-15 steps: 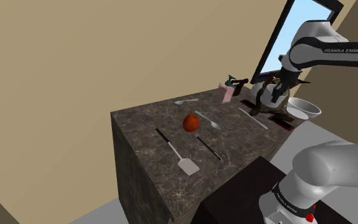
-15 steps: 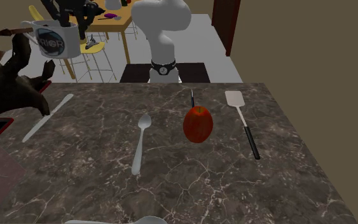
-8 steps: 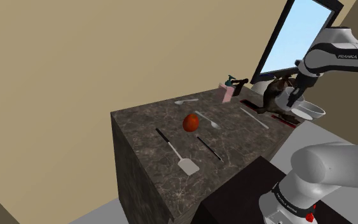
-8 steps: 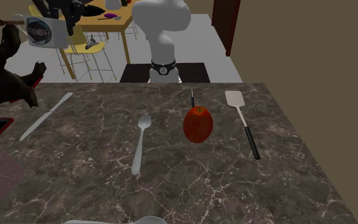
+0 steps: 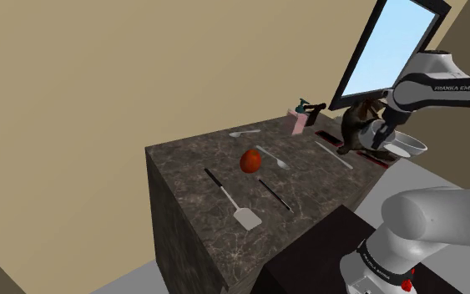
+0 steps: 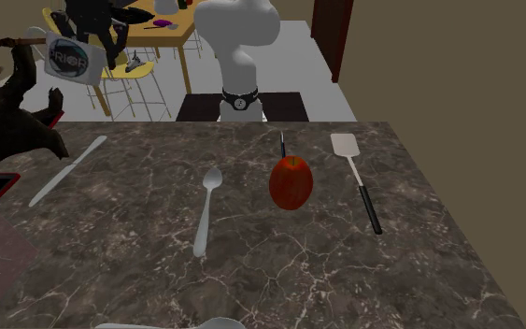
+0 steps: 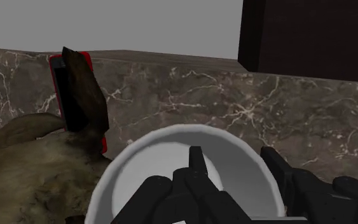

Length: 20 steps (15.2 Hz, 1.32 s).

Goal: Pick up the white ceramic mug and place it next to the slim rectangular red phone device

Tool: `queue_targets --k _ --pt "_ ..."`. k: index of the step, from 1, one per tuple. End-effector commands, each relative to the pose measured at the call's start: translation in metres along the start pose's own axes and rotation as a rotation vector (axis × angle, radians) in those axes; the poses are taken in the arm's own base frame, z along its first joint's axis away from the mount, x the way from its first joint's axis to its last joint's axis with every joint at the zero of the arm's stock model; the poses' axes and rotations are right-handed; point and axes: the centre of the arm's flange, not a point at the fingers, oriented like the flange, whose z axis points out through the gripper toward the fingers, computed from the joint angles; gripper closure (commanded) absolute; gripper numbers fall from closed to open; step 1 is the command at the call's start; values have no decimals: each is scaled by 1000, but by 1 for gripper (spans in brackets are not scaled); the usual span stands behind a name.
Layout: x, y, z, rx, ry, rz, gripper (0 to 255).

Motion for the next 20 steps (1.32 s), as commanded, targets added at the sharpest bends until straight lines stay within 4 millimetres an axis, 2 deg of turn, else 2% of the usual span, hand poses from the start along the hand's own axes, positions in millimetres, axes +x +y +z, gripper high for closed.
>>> queue_targets --k 1,20 --pt "-4 -3 14 10 -9 4 255" --pt "-3 -21 109 10 -9 4 255"
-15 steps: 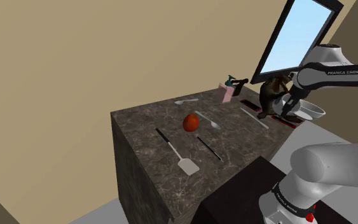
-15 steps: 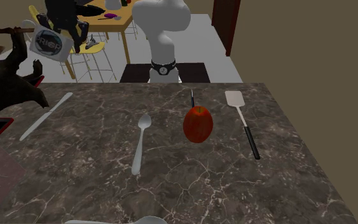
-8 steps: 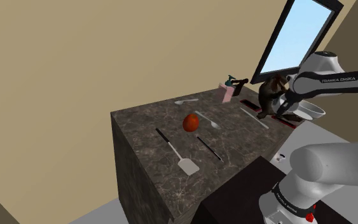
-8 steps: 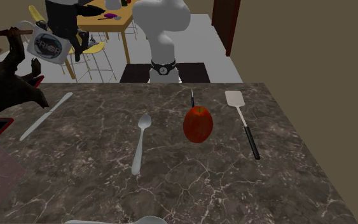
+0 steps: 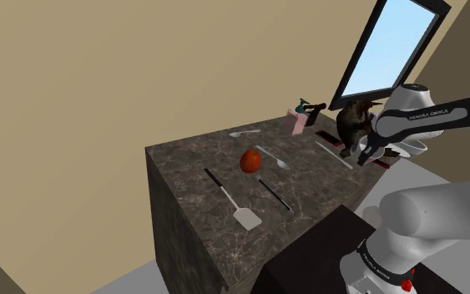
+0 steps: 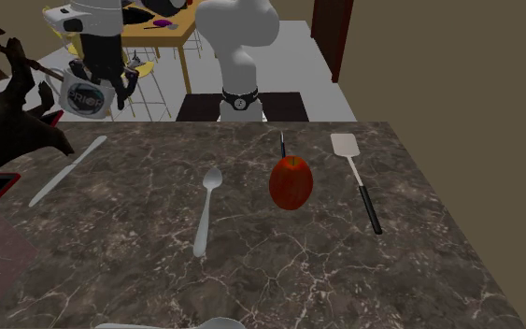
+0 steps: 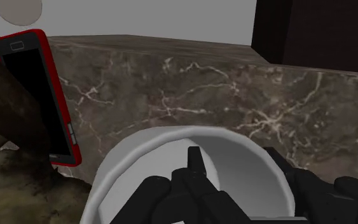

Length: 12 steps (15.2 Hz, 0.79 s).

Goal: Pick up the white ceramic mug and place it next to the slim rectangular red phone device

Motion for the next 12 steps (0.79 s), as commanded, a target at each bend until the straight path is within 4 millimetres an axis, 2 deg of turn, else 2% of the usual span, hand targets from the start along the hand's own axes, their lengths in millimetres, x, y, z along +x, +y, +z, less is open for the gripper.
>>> queue_targets --k 1,7,8,12 --pt "-7 -7 13 44 -66 4 255" --pt "-7 -7 13 44 -66 4 255" --pt "-8 -10 10 44 -67 4 0" --pt "-6 -14 5 43 -68 4 0"
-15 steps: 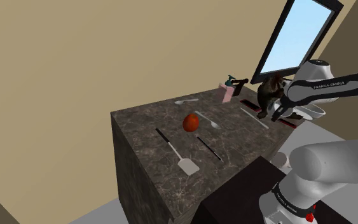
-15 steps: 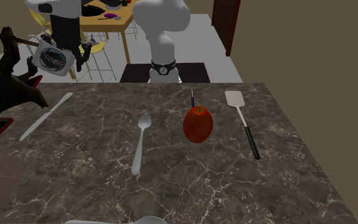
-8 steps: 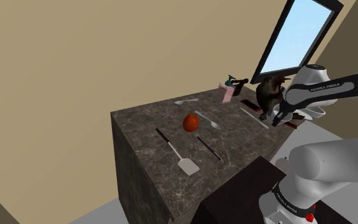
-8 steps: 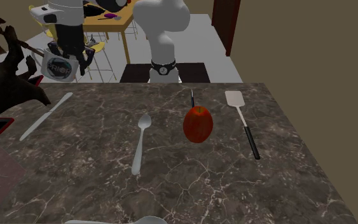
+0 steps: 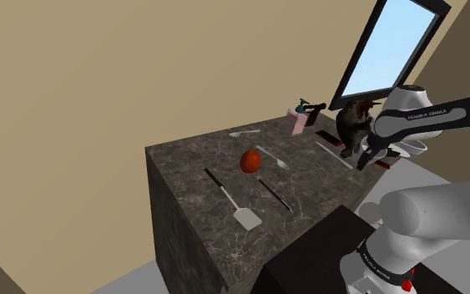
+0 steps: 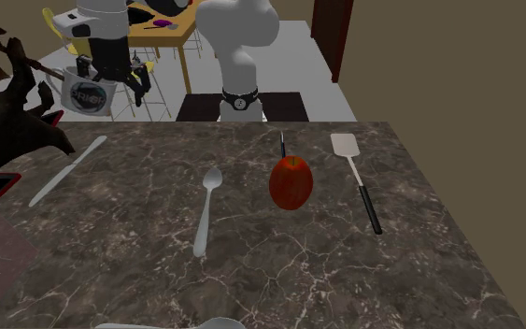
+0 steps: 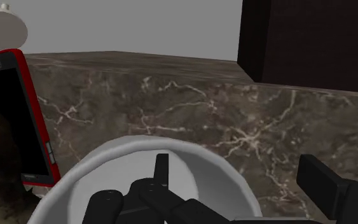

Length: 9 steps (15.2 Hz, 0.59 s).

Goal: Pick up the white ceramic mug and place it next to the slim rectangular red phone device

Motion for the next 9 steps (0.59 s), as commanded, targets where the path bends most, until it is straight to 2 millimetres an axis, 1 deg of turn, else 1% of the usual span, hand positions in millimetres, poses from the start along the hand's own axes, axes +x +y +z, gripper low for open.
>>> queue_targets --k 1,4,5,9 --pt "-3 6 10 9 -8 1 0" --pt "-2 6 -30 9 -8 1 0" --pt "-2 6 -40 9 -8 1 0" --pt "-2 6 -40 9 -8 1 0"
